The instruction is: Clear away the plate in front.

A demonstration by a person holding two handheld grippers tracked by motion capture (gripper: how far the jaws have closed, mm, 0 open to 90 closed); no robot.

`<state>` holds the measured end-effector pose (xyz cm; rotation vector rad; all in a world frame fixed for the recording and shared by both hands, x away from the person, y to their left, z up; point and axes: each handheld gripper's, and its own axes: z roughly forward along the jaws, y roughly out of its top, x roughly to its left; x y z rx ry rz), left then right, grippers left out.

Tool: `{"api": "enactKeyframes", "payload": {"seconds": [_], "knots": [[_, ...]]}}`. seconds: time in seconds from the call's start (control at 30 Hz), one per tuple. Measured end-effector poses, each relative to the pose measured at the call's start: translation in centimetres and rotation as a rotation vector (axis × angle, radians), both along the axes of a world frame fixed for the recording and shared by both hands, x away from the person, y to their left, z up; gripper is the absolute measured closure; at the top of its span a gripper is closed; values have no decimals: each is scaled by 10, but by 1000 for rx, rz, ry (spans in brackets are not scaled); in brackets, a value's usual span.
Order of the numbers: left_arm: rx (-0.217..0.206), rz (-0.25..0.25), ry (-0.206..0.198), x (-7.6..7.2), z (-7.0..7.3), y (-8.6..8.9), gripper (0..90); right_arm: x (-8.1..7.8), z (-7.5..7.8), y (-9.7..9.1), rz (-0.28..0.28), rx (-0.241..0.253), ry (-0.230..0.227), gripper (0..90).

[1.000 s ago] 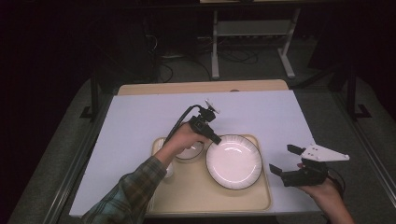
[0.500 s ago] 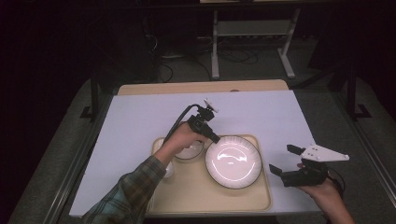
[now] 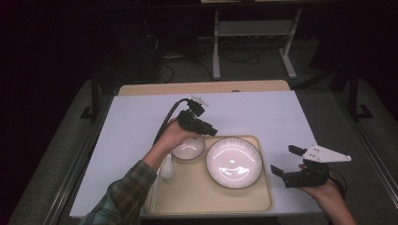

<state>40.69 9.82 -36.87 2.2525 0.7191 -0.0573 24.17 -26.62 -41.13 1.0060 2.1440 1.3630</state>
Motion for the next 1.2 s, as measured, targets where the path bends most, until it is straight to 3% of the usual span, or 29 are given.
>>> {"api": "enactKeyframes", "payload": {"seconds": [0.27, 0.53, 0.97, 1.2], "knots": [[-61, 60, -125, -23, 3, 39, 362, 0, 0, 2, 1, -4, 1, 18], [-103, 127, -204, -45, 2, 79, 269, 0, 0, 3, 0, -7, 2, 18], [-149, 217, -271, -79, -13, 130, 174, 0, 0, 3, -4, -10, 2, 19], [-132, 260, -305, -99, -24, 151, 157, 0, 0, 3, -3, -10, 3, 19]]}}
